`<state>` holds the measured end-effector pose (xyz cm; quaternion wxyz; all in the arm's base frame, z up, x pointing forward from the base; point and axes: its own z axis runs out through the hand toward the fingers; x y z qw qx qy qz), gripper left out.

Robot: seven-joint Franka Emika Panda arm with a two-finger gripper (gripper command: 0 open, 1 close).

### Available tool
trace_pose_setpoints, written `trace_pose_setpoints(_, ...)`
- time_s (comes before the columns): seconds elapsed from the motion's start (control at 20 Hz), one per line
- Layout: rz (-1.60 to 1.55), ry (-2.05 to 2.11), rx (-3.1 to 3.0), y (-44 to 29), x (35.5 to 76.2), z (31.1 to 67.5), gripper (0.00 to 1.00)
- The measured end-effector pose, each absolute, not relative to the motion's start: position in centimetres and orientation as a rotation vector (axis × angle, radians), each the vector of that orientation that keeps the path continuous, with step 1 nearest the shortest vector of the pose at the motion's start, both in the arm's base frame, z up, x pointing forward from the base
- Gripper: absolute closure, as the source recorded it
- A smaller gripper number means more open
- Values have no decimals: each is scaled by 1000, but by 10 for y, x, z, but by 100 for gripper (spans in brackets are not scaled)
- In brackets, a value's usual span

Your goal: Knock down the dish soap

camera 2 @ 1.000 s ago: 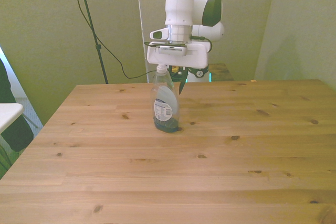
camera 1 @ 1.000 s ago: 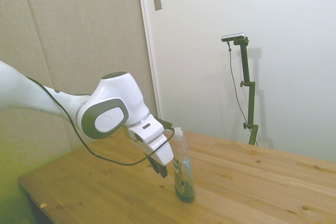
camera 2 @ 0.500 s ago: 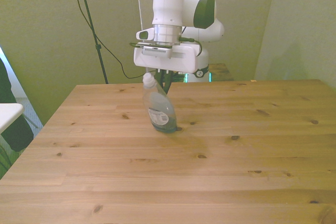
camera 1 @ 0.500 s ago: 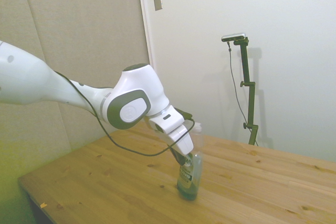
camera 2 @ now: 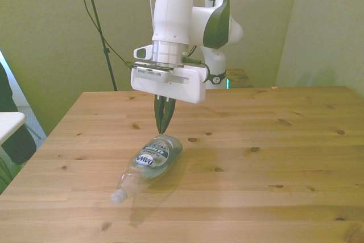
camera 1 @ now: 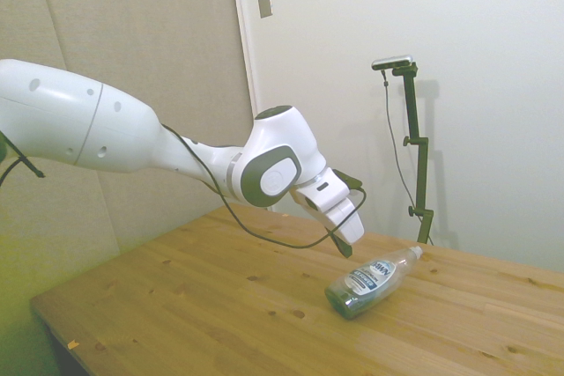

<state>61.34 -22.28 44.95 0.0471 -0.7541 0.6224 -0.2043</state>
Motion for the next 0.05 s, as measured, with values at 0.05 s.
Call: trace_pose_setpoints(0.05,-625,1913,-2285,-229,618,448,100)
